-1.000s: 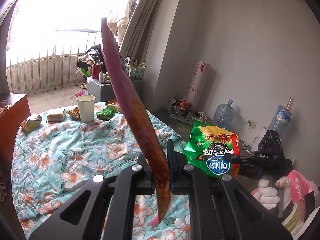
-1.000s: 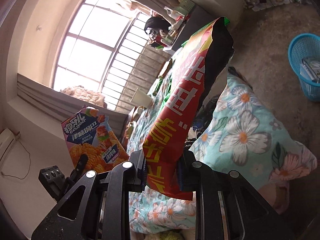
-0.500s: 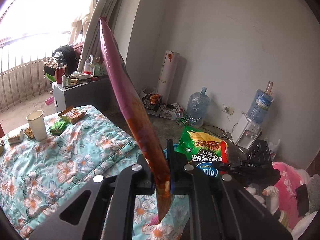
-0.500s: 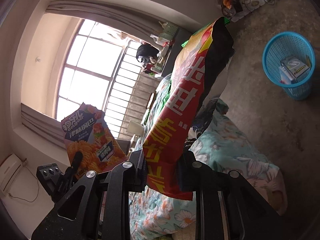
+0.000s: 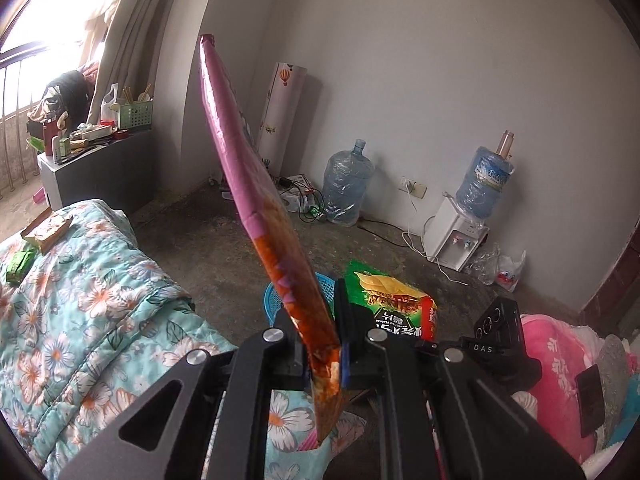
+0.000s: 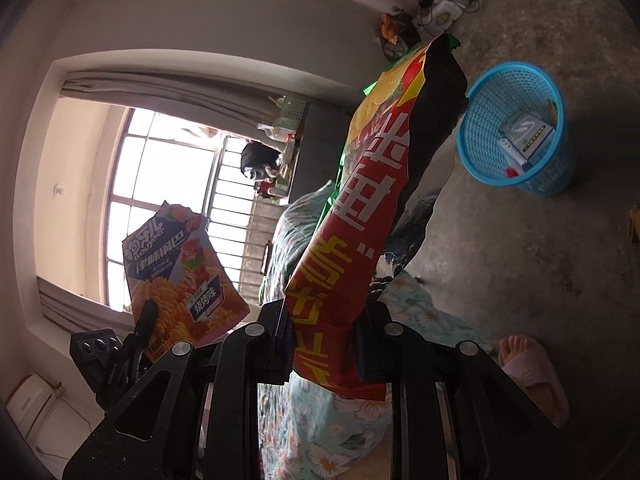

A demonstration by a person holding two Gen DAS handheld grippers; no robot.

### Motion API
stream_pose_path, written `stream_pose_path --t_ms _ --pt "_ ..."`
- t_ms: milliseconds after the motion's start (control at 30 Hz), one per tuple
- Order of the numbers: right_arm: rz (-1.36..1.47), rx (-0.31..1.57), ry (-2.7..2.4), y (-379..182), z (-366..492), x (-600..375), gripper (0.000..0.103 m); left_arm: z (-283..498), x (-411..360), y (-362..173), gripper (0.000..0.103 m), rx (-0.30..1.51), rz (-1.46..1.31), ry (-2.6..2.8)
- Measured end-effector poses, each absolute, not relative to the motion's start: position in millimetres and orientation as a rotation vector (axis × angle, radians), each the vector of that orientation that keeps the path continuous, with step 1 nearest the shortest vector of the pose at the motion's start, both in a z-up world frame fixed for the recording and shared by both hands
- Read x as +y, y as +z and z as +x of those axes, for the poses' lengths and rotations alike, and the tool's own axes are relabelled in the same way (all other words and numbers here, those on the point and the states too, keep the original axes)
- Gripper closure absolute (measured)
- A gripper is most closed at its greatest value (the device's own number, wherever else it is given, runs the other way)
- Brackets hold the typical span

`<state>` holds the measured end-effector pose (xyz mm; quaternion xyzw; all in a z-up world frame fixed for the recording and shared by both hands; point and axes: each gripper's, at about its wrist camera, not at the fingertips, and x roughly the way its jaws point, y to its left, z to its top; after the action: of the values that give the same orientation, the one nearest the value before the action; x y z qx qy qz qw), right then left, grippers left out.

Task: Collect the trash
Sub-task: 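Carry both snack bags toward the blue wastebasket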

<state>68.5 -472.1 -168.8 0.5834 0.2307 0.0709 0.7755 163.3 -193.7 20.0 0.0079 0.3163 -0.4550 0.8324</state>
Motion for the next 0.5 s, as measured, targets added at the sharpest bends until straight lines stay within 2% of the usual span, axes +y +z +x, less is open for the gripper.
stream_pose_path --t_ms 500 --pt "1.469 0.485 -0.15 -237 70 -509 0.082 222 -273 -43 0.094 0.846 0.065 -1.003"
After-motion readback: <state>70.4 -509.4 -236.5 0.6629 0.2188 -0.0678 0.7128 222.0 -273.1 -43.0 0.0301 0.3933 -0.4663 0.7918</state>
